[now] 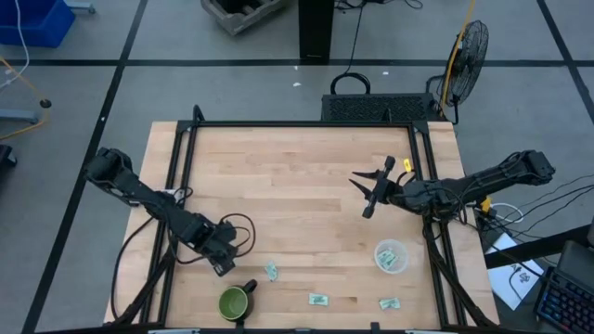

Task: Pick and place items into bin
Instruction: Put the green stevia packet into the right transparent bin

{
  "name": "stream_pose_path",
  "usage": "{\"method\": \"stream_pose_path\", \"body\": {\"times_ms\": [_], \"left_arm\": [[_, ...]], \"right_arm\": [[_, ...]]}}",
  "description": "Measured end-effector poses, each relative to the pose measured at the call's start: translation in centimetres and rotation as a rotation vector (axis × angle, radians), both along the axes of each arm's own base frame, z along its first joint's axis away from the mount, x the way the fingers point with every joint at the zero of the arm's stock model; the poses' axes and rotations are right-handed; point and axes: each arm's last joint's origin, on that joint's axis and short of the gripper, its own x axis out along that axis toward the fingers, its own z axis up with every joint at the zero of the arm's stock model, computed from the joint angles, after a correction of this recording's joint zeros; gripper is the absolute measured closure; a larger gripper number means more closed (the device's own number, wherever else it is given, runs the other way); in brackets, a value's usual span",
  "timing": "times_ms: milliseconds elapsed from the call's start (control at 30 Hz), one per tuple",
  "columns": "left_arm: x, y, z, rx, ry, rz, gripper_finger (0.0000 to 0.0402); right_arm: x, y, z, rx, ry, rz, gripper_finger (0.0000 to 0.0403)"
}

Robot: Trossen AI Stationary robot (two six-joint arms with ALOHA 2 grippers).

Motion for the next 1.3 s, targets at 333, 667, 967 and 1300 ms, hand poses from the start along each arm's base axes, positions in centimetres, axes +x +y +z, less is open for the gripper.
{"method": "stream_pose_path", "body": {"times_ms": [333,667,967,1300], "left_arm": [[0.1,-0.4,0.1,-0.105,0.038,0.004,0.0314],[0.6,1.0,0.9,-0.078,-0.042,0.005,0.0314],[0.8,3.5,7.2,0.078,-0.449,-0.103,0.0314],[3.5,5.3,11.5,0.415,-0.847,-0.169,0.0314]], "right_arm": [[0.0,0.0,0.0,-0.056,0.03,0.01,0.0314],[0.4,0.0,0.0,0.006,0.021,0.211,0.0314],[2.4,0.4,-0.3,0.122,0.016,0.479,0.0314],[6.1,3.1,1.8,0.239,0.395,0.486,0.0314]]}}
